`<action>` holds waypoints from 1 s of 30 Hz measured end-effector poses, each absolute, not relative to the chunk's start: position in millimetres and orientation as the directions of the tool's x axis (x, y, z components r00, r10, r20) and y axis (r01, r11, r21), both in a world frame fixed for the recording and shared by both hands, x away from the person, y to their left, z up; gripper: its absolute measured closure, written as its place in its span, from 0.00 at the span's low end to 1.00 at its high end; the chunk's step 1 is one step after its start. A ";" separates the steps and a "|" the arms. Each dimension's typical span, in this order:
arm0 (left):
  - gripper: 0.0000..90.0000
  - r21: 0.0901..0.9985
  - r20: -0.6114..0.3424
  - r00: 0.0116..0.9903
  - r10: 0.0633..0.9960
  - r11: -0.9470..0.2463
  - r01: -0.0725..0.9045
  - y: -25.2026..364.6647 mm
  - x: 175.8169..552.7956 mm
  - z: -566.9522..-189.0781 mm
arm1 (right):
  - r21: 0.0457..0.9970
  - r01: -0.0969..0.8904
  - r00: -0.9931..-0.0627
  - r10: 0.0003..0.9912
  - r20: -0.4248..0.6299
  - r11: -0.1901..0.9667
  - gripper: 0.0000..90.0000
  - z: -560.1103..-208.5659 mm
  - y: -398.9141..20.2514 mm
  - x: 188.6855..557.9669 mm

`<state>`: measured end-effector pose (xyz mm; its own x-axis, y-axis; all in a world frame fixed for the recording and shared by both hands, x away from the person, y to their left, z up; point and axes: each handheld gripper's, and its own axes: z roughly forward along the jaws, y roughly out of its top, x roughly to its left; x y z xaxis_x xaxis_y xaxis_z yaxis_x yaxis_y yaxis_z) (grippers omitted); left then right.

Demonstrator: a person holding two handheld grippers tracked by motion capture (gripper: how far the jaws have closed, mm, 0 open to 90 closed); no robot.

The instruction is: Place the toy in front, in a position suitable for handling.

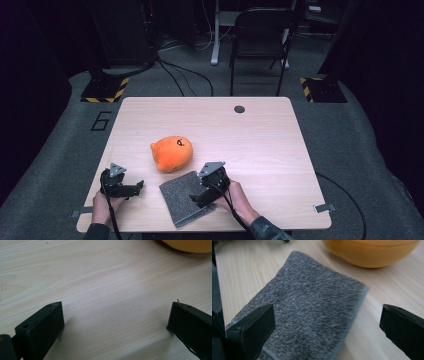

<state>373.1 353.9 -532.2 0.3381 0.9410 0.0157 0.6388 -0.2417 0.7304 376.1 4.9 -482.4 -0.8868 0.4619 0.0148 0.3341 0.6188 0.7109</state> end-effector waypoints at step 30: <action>0.00 0.730 0.011 0.340 0.940 -0.240 0.639 354.1 373.3 -532.4 | 0.622 0.338 -0.913 0.407 0.034 0.706 0.72 -508.1 23.6 370.9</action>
